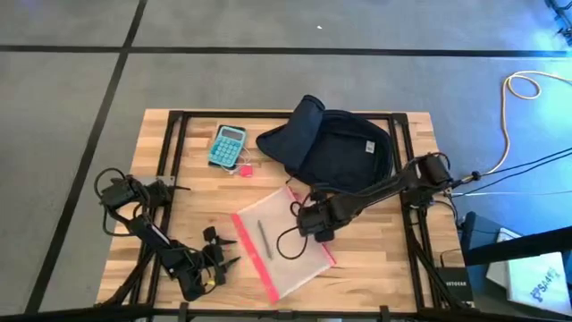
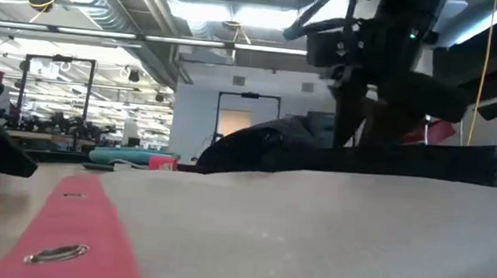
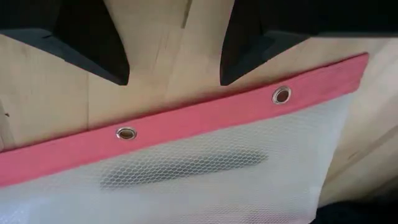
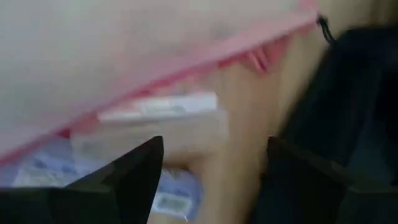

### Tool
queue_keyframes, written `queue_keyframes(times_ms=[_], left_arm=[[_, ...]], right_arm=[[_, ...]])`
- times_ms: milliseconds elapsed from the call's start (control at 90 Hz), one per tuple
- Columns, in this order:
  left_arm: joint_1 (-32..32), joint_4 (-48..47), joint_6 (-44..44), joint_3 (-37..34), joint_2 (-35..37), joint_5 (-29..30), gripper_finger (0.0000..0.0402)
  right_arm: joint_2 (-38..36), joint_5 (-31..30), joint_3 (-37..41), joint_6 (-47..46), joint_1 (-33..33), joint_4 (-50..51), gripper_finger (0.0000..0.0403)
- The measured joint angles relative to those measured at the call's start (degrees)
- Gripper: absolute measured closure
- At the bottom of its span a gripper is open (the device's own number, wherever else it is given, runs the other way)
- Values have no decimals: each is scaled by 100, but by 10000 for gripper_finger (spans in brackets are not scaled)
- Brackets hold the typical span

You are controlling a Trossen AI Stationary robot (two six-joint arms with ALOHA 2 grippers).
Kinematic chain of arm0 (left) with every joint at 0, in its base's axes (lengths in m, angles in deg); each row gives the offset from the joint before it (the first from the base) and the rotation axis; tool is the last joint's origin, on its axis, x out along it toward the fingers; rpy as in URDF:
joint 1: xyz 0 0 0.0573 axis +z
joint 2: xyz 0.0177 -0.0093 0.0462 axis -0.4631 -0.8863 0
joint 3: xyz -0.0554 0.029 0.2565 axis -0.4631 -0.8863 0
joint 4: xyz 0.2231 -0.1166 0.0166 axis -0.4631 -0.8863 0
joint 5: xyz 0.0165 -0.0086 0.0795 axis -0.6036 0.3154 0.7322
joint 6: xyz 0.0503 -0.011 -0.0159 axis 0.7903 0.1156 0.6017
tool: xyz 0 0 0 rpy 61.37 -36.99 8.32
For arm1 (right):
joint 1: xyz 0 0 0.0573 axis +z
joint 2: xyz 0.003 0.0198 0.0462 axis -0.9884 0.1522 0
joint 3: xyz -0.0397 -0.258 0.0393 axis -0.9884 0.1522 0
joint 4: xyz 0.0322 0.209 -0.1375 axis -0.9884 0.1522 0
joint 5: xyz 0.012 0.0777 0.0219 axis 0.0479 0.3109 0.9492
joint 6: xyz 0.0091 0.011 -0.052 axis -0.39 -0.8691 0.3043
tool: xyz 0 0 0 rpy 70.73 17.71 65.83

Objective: Unpack backpack
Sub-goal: Remove the pink earphone from the zip bag

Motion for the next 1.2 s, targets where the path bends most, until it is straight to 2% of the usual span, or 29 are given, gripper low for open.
queue_keyframes(times_ms=[122,222,267,367,500,622,900,1067,1200], left_arm=[[-2,5,-8,0,-1,77,163],[131,270,-107,-2,-4,616,163],[305,376,75,2,-4,682,163],[801,485,634,-2,-4,216,163],[1460,1095,1271,4,-31,-453,163],[1803,1568,1961,11,-26,-915,163],[1823,1448,2129,17,-17,-1093,163],[1705,1355,2178,15,-17,-1113,163],[1556,1154,2105,15,-13,-1114,163]], right_arm=[[-125,5,-15,-167,0,-70,132],[-110,82,1,-240,0,-88,132],[-118,88,37,-302,-1,-93,132],[-117,111,163,-529,-42,-64,132],[-117,120,358,-921,-52,-220,132],[-121,308,512,-1320,-151,-568,132],[-123,240,963,-1719,-388,-701,132],[-152,333,1373,-1823,-531,-1398,132],[-172,132,1481,-1868,-531,-1203,132]])
